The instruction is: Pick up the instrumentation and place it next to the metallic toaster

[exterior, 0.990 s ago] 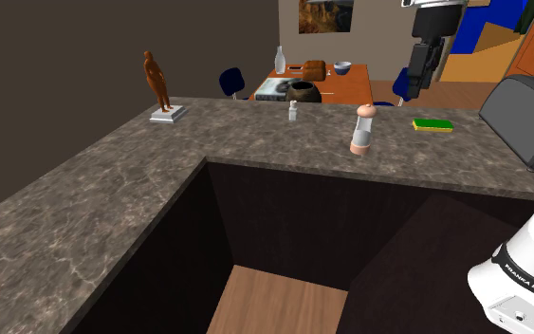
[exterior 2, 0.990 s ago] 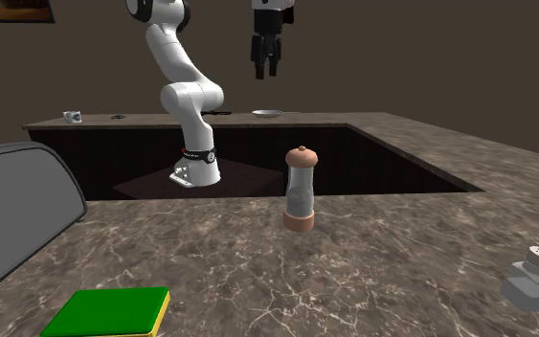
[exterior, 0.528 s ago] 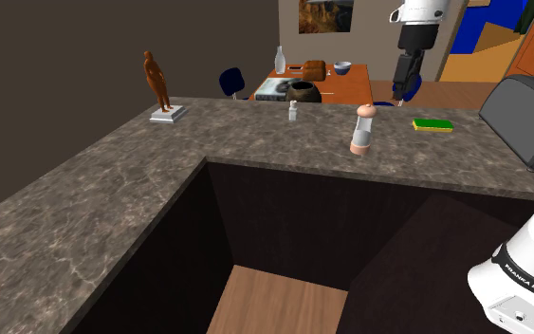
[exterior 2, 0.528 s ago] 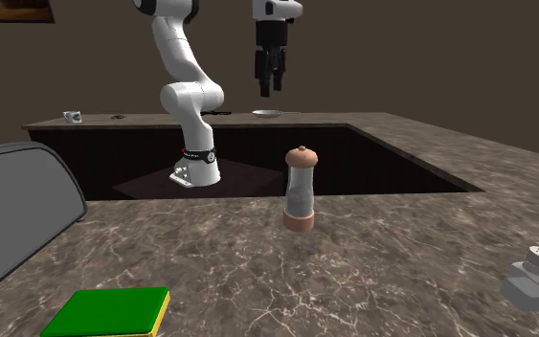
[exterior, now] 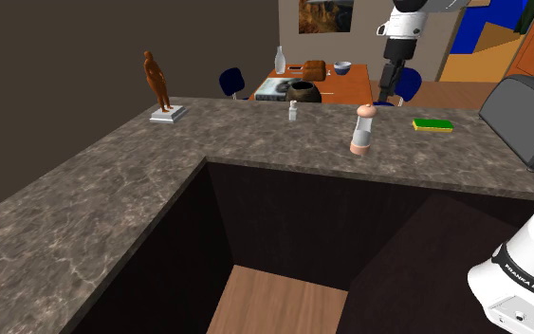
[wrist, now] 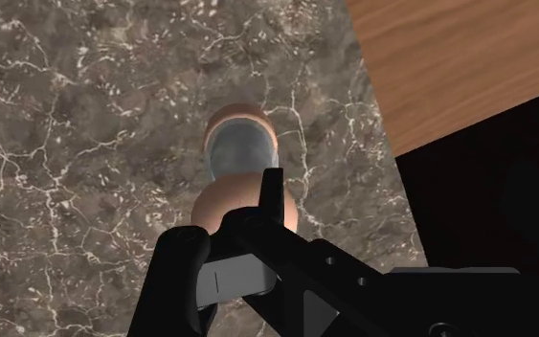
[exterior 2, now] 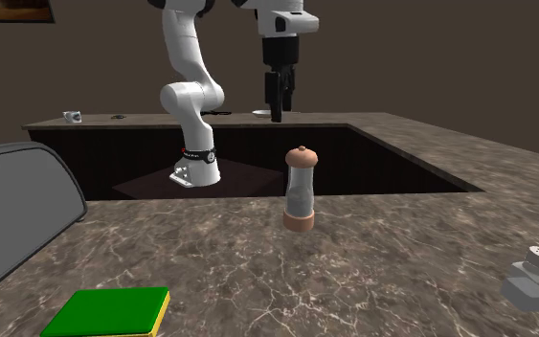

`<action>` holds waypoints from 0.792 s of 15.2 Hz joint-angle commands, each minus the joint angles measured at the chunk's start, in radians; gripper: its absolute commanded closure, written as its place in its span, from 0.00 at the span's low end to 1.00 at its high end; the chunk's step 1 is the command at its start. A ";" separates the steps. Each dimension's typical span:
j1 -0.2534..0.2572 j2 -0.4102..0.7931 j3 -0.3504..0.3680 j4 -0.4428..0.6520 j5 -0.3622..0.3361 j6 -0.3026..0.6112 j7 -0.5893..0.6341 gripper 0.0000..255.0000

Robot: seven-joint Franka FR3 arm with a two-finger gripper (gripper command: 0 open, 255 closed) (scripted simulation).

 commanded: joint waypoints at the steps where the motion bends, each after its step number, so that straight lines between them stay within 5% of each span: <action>1: -0.006 0.074 -0.026 0.042 0.027 0.029 -0.060 0.00; 6: -0.031 0.263 -0.063 0.183 0.116 0.059 -0.191 0.00; 12: -0.028 0.283 -0.056 0.125 0.131 0.136 -0.201 0.00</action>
